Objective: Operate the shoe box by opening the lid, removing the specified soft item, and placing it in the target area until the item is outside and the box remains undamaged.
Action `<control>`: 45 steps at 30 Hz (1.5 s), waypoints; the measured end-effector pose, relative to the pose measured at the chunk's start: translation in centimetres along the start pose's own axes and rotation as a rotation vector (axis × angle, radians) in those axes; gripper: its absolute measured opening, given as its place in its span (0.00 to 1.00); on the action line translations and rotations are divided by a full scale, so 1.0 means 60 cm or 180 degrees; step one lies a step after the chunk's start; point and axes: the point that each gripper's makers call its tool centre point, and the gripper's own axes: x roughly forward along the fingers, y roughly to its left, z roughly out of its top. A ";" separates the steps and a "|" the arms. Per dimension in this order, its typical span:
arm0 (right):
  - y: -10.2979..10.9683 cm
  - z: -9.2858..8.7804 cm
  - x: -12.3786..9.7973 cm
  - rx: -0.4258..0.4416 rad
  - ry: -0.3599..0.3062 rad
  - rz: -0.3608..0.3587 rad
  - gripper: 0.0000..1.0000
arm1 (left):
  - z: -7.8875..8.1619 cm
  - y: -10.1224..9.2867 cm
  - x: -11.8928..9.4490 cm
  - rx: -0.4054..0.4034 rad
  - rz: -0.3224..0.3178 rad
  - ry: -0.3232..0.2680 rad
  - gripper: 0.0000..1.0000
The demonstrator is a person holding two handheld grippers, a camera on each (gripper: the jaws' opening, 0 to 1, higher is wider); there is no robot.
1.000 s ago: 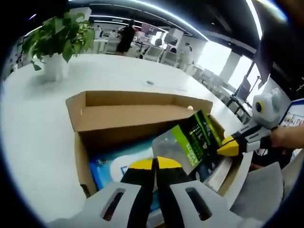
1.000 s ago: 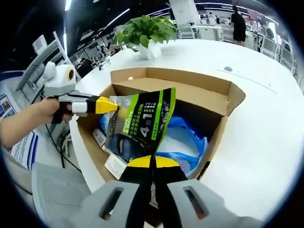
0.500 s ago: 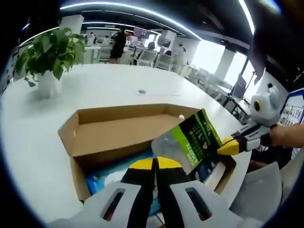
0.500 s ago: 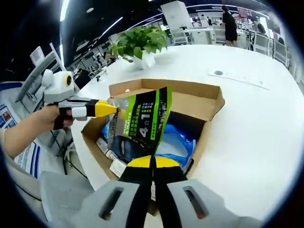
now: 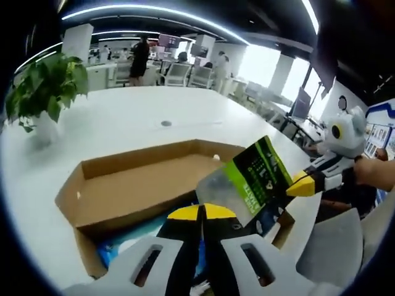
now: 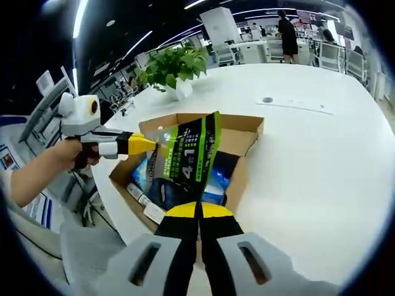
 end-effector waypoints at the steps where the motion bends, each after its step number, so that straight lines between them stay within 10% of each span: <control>1: -0.004 0.000 -0.005 0.0014 -0.0012 -0.0017 0.00 | 0.003 -0.005 0.003 0.0018 -0.0014 0.0005 0.00; 45: -0.150 -0.015 -0.124 0.0469 -0.0220 -0.0537 0.00 | 0.068 -0.156 0.119 0.0400 -0.0495 0.0174 0.00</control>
